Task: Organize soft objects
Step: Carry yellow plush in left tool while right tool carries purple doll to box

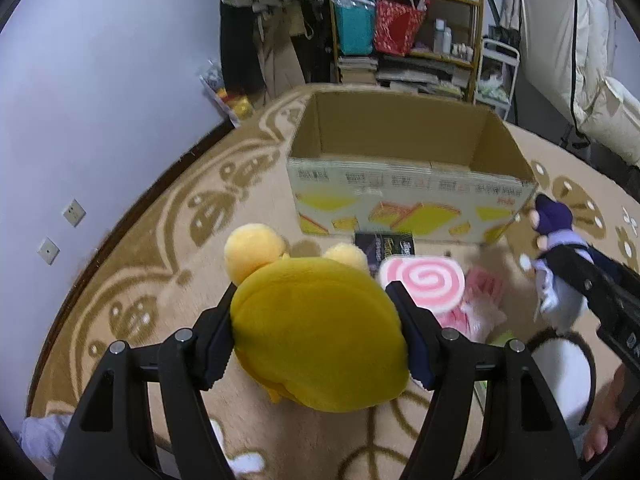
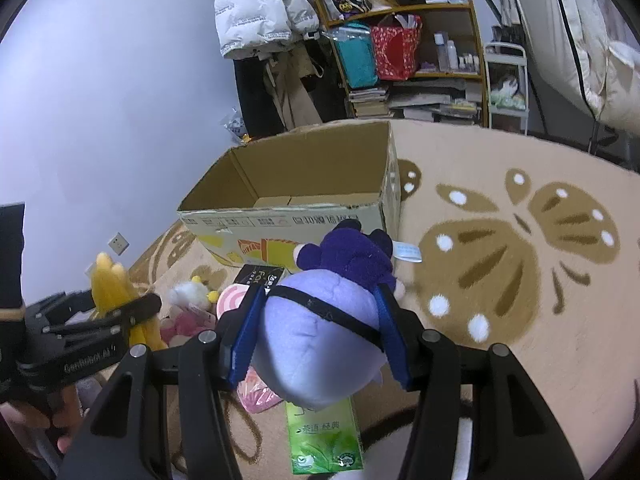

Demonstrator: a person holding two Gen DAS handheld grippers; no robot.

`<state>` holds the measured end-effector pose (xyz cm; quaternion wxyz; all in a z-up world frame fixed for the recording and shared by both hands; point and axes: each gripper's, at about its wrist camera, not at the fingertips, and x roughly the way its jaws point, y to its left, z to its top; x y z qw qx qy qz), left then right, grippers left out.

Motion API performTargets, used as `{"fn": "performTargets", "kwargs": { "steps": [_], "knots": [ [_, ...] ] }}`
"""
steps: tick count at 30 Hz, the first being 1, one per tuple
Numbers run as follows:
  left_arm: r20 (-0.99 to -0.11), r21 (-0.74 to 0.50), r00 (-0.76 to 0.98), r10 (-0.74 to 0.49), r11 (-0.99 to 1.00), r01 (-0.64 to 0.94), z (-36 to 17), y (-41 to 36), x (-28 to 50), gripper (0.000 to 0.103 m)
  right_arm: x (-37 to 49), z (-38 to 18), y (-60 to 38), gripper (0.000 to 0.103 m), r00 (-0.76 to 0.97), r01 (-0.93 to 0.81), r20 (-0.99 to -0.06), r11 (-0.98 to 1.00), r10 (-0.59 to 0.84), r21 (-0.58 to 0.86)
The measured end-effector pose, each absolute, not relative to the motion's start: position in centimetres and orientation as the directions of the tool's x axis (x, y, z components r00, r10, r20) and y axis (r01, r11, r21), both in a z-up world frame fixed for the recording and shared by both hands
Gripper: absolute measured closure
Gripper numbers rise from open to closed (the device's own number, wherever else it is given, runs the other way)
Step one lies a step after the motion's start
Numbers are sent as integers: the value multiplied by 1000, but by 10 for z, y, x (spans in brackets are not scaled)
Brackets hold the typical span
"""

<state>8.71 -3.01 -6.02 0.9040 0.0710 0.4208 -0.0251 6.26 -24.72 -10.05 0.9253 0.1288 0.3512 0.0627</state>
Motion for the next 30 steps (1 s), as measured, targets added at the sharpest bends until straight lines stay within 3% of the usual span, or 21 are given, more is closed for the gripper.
{"fn": "performTargets", "kwargs": {
  "steps": [17,30],
  "knots": [
    [-612,167,790,30,982,92,0,-38,131,33,77,-54,-235,44,816,-79,-555,982,161,169],
    [-552,223,834,15,966,130,22,-52,198,32,135,-41,-232,43,837,-119,-522,986,164,119]
  ]
}}
